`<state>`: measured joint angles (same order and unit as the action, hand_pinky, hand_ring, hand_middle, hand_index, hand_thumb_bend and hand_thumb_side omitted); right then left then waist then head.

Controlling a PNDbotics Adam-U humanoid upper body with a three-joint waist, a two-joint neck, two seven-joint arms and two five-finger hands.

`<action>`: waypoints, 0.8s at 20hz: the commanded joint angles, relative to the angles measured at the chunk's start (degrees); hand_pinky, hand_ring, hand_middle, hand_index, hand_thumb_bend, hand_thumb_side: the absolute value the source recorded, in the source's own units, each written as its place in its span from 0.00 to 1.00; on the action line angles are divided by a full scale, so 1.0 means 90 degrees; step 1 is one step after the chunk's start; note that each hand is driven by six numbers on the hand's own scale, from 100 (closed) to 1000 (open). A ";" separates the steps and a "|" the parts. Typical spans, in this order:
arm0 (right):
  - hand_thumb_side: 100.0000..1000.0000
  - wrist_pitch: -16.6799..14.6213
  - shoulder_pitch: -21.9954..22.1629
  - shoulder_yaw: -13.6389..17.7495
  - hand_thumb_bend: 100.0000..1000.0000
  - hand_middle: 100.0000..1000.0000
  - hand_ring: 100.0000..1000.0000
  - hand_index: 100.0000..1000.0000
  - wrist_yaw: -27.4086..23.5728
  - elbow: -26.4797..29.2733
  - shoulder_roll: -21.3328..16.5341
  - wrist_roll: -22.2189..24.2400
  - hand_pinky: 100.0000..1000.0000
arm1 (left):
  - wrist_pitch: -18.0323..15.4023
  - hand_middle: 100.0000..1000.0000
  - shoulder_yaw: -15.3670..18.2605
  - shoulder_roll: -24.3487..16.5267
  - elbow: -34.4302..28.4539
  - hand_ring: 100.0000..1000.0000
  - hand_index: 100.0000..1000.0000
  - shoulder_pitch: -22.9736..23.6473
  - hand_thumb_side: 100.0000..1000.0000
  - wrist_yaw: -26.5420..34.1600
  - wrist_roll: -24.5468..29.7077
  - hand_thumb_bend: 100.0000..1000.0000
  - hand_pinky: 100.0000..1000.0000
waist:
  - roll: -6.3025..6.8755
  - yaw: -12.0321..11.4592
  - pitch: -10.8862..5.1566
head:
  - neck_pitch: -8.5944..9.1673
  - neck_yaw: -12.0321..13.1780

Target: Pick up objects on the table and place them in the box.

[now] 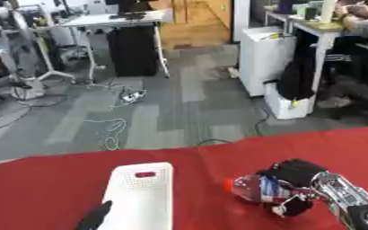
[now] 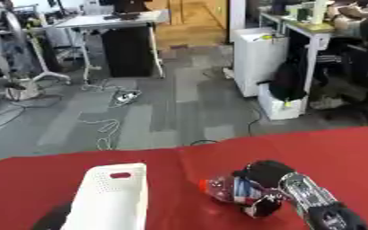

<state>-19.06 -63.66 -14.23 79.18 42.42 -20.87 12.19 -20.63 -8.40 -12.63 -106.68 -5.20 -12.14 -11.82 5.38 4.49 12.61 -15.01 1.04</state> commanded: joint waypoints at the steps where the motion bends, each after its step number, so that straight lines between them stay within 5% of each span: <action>1: 0.45 0.0066 -0.0182 0.0008 0.04 0.20 0.07 0.56 -0.0094 0.0303 -0.0156 -0.0298 0.00 | -0.0017 0.91 0.0054 -0.0107 -0.0143 0.98 0.96 -0.0020 0.86 0.0007 0.0011 0.51 1.00 | -0.0056 0.0000 -0.0131 | -0.0005 0.0048; 7: 0.38 0.0030 -0.0207 -0.0031 0.03 0.06 0.00 0.44 -0.0131 0.0274 -0.0173 -0.0598 0.00 | -0.0019 0.91 0.0057 -0.0113 -0.0136 0.98 0.96 -0.0014 0.86 0.0004 0.0011 0.51 1.00 | -0.0093 -0.0015 -0.0154 | 0.0025 0.0079; 16: 0.36 0.0053 -0.0351 -0.0018 0.03 0.05 0.00 0.42 -0.0043 0.0342 -0.0204 -0.0833 0.00 | -0.0013 0.91 0.0054 -0.0123 -0.0117 0.98 0.96 0.0012 0.86 0.0013 0.0028 0.51 1.00 | -0.0136 -0.0028 -0.0197 | 0.0060 0.0128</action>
<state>-18.77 -64.87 -14.90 78.77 43.76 -21.18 5.15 -20.57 -8.40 -12.63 -106.67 -5.08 -12.14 -11.73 4.42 4.33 12.22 -14.99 1.61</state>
